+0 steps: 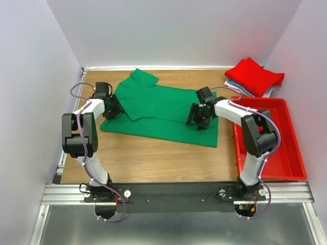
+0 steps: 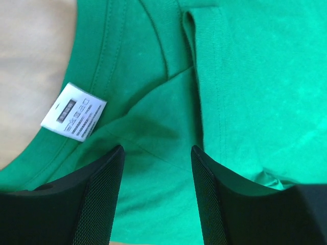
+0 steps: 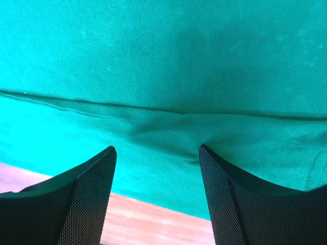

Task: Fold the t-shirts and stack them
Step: Fold the tshirt

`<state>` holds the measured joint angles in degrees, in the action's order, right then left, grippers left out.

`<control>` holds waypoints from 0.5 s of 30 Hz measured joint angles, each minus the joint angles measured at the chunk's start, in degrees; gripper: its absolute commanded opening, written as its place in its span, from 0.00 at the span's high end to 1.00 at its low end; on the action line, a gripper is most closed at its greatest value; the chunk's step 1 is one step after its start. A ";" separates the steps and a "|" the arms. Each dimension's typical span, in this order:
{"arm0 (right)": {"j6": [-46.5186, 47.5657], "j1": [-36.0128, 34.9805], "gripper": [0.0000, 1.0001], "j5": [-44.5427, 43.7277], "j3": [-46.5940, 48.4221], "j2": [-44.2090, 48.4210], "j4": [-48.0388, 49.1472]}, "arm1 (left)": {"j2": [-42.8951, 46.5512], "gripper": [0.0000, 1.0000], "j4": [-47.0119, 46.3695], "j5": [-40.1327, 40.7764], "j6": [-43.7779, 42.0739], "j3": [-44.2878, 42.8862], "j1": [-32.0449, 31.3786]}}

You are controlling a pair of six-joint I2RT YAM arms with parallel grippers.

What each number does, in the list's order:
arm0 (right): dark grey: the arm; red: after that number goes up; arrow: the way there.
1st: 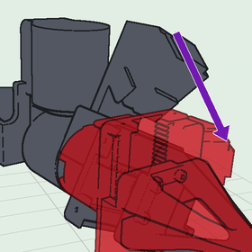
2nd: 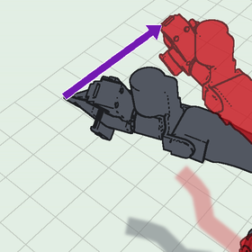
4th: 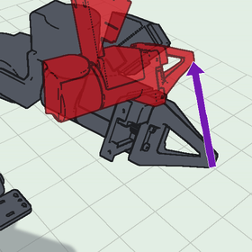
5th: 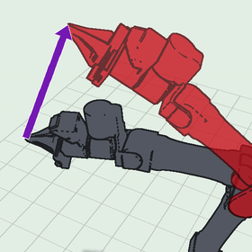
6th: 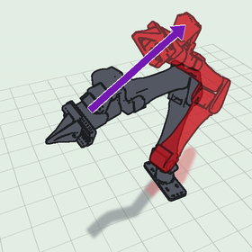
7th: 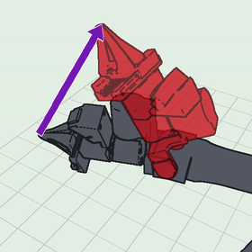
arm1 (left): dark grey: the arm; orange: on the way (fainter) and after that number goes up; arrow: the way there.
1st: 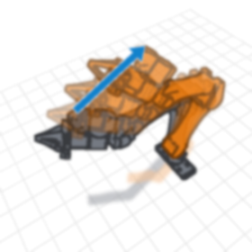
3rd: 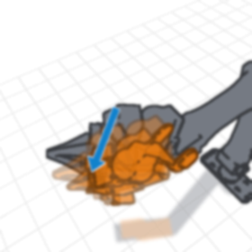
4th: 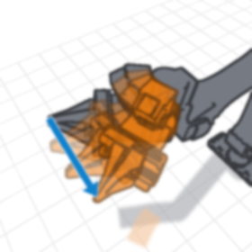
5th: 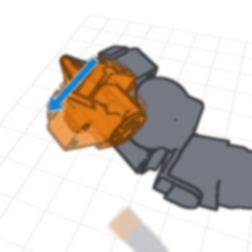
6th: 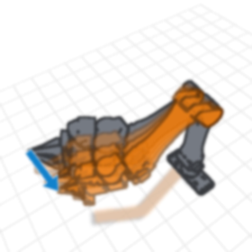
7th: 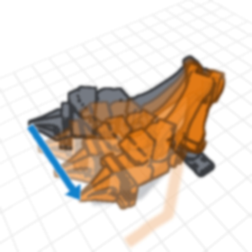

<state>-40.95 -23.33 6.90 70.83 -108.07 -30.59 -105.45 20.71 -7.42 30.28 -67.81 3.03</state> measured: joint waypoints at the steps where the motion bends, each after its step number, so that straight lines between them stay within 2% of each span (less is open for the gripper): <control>1: -0.13 -0.50 0.26 0.11 -0.37 0.46 -0.48 | 0.72 0.37 0.68 0.72 -0.13 0.42 -0.28; 8: -1.22 -1.11 0.26 0.13 -0.55 1.18 -3.85 | 6.43 0.37 2.36 2.58 -0.96 0.87 -4.39; 15: -1.73 -1.09 0.26 0.09 -0.55 1.86 -6.45 | 8.15 0.37 2.14 1.14 -0.63 6.27 -9.90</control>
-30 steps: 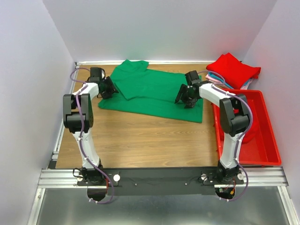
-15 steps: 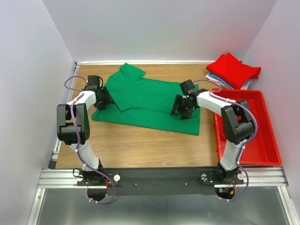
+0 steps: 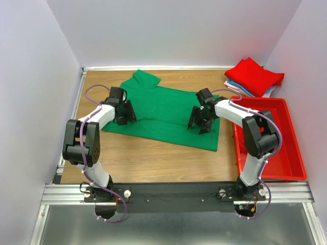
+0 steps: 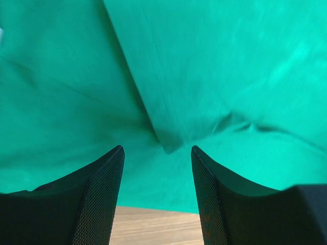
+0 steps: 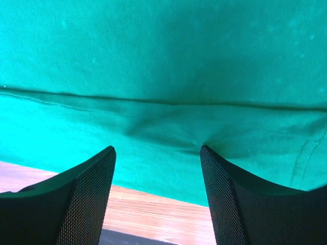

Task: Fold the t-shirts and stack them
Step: Fold the tshirt

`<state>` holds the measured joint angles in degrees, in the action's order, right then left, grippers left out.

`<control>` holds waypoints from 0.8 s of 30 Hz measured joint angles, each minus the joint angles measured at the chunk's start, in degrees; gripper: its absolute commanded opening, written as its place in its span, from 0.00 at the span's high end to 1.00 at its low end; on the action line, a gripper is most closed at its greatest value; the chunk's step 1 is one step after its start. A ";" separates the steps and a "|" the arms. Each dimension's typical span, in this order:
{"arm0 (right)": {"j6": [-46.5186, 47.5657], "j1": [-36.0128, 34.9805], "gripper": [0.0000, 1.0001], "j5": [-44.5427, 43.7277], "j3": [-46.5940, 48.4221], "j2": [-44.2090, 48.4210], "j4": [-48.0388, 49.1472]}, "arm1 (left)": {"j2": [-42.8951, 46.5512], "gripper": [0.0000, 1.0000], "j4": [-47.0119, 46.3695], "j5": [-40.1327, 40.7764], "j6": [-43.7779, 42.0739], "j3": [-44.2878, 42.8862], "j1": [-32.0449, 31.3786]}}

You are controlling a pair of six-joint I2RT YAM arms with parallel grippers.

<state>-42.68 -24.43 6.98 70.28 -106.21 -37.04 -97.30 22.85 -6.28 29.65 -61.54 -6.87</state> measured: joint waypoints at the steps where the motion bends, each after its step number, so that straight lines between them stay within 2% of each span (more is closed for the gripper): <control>1: -0.07 -0.02 0.26 0.00 0.00 0.13 -0.26 | 0.00 0.37 0.02 -0.13 0.20 0.61 -0.35; 8: -0.39 -0.02 0.26 -0.04 -0.37 2.60 -0.83 | -0.02 0.37 -1.07 -1.42 1.88 3.52 -0.76; 24: -0.26 -0.02 0.25 -0.39 -2.34 4.72 -1.68 | -4.87 0.37 -5.22 -3.45 4.66 -1.11 -2.58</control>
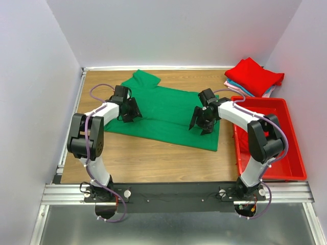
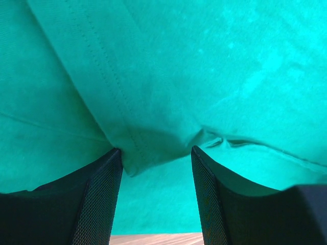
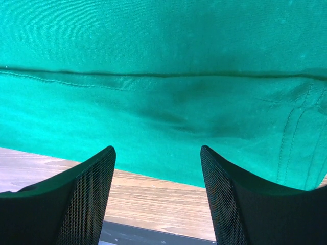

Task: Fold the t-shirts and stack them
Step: Fold the tshirt

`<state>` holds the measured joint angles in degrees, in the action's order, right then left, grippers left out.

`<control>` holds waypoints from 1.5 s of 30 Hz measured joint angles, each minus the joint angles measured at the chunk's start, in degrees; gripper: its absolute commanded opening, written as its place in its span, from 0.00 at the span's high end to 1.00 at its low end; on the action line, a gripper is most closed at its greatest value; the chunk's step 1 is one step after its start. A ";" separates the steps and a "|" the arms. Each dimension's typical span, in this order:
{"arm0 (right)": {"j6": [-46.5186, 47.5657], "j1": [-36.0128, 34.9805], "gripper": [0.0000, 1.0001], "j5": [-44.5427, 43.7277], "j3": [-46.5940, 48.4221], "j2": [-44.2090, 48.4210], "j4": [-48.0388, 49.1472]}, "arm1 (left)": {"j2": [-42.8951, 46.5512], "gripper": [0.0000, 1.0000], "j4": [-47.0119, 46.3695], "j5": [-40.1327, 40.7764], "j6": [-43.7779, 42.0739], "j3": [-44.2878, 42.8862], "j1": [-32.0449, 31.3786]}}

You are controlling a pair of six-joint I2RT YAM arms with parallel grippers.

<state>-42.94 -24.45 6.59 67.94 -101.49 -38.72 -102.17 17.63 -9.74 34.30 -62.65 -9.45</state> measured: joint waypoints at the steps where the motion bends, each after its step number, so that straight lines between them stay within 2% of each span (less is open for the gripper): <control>1: 0.09 0.00 0.25 -0.02 0.00 0.00 -0.04 | -0.26 0.37 0.04 -0.07 0.15 -0.26 -0.09; 6: 0.52 0.00 0.25 -0.02 0.09 0.00 -0.24 | -2.40 0.37 -0.85 -0.90 1.36 -3.10 -1.18; 16: 1.03 0.00 0.25 -0.09 0.35 0.00 -0.44 | -9.79 0.37 -3.52 -2.38 3.08 -15.61 -5.73; 25: 1.07 0.00 0.25 -1.79 0.35 0.28 -1.16 | -12.61 0.37 -4.42 -2.69 3.08 -22.08 -6.19; 30: 2.36 0.00 0.24 -3.39 1.07 1.22 -1.70 | -10.49 0.37 -4.66 -2.23 2.23 -20.65 -5.90; 37: 3.82 0.02 0.23 -7.45 5.46 0.96 -1.68 | -5.05 0.37 -5.81 -1.49 0.50 -12.39 -2.99; 45: 6.01 0.02 0.23 -11.98 7.10 -2.23 -0.55 | -4.87 0.37 -7.72 -1.11 -2.82 -6.91 0.28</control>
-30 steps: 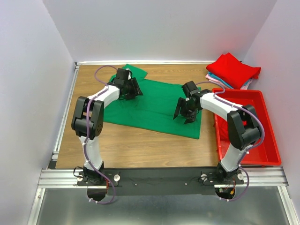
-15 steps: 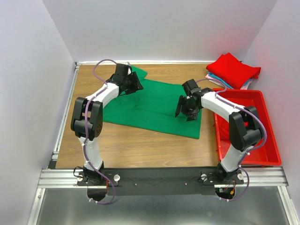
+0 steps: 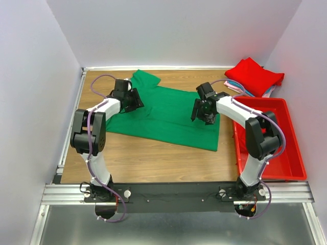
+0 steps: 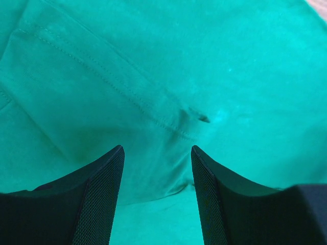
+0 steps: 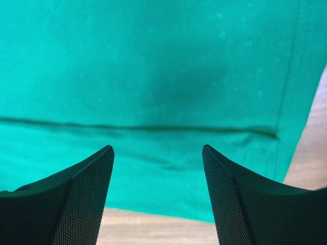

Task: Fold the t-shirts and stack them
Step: Fold the tshirt

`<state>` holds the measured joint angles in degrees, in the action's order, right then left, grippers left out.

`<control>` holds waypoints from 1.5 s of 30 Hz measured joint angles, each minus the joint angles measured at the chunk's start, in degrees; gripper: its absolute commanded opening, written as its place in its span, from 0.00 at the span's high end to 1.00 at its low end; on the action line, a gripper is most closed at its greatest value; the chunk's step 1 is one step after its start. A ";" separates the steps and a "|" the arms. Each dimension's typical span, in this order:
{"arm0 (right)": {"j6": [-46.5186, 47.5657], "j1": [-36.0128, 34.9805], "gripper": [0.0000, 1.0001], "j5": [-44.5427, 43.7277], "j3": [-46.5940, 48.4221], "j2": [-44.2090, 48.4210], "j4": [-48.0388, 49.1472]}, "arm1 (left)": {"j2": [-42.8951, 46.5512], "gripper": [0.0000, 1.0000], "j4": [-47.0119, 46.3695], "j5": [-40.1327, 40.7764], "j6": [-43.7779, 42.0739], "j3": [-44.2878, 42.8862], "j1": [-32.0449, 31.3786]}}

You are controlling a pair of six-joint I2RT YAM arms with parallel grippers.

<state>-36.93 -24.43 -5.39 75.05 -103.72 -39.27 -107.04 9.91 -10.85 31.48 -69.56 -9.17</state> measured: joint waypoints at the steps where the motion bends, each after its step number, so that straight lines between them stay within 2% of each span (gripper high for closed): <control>1: 0.15 0.00 0.23 -0.17 -0.09 -0.48 0.50 | 0.00 0.37 -0.33 0.00 -0.31 0.31 0.00; 9: 0.63 -0.02 0.23 -0.81 -6.54 -1.62 3.72 | 0.22 0.37 -2.45 0.74 -1.97 4.85 0.87; 24: -1.14 -0.07 0.23 3.30 -16.52 6.23 9.20 | 9.77 0.37 -3.45 1.25 -2.51 16.83 2.01; 37: -5.79 -3.32 0.23 8.41 -22.84 11.93 7.32 | 18.40 0.37 0.76 2.16 -2.14 24.59 3.19; 45: -7.58 -4.52 0.23 10.67 -24.22 13.33 4.50 | 21.53 0.36 7.52 2.67 -1.92 25.09 3.23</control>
<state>-44.51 -28.95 5.28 50.83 -90.39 -34.76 -85.52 17.43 -8.19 29.56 -44.47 -5.93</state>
